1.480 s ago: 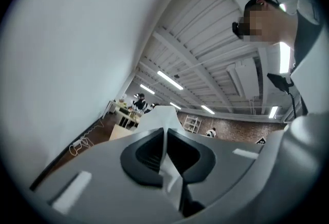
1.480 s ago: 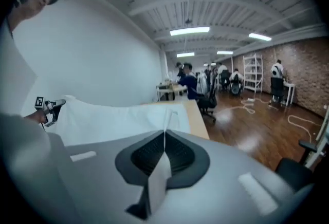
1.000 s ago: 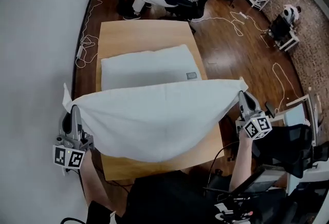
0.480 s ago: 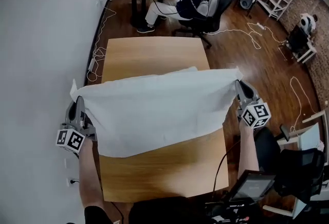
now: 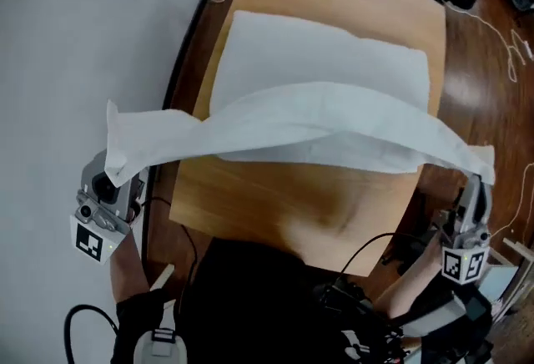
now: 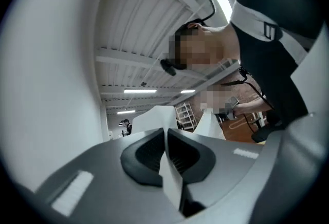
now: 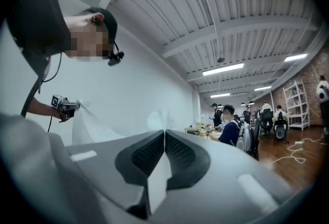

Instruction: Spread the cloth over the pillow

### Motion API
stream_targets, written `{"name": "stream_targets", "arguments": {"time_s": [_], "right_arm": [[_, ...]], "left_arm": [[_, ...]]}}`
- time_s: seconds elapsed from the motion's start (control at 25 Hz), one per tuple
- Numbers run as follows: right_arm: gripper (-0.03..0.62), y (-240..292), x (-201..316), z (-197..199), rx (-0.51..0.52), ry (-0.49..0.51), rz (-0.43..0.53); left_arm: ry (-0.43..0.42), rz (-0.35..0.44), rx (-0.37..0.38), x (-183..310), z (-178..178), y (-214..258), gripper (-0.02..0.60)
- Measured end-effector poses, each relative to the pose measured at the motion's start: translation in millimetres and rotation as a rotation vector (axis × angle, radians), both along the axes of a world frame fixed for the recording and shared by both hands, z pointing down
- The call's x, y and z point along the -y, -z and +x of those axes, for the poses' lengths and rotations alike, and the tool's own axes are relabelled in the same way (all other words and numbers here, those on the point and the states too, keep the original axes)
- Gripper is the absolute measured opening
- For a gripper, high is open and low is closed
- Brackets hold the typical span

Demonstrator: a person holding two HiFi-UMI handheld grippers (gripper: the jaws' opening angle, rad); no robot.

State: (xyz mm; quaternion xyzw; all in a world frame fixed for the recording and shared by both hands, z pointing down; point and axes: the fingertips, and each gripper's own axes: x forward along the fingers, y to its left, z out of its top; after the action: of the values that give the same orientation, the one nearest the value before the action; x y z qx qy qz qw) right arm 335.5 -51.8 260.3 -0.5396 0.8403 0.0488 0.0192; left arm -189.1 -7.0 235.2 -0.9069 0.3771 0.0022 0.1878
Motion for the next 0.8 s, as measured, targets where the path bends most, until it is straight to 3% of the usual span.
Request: {"name": "stream_targets", "arguments": {"time_s": [0.08,0.2,0.28,0.4,0.48,0.56,0.64,0.8], "right_arm": [[0.008,-2.1,-18.0,-16.7,0.009,0.004,0.015],[0.008,-10.2,-29.4,-29.4,0.001,-0.003,0.014],[0.008,-15.9,-39.4,-37.1,-0.017,-0.001,0.005],[0.008,-26.4,-61.1,-55.0,-0.036,0.032,-0.040],[0.008,-31.7,-66.4,-77.0,-0.055,0.067,-0.066],[0.008,-29.5,-70.6,-95.6,-0.088,0.072,-0.060],[0.008,-12.4,-80.6,-94.2,-0.112,0.027,-0.031],[0.008,42.0,-104.1,-39.2,-0.116,-0.118,0.071]], "left_arm": [[0.029,0.012,0.034,-38.0,-11.7,17.6,0.006],[0.092,0.053,-0.037,-61.3,-28.3,37.0,0.006],[0.173,0.055,-0.009,-71.3,-51.8,21.5,0.006],[0.321,-0.093,0.077,-82.1,-112.0,-43.4,0.006],[0.361,-0.168,0.098,-89.4,-135.8,-57.2,0.006],[0.304,-0.133,0.103,-93.9,-124.1,-27.3,0.006],[0.194,-0.066,0.096,-92.7,-88.4,20.5,0.006],[0.004,0.040,-0.076,-71.7,-44.7,97.9,0.006]]}}
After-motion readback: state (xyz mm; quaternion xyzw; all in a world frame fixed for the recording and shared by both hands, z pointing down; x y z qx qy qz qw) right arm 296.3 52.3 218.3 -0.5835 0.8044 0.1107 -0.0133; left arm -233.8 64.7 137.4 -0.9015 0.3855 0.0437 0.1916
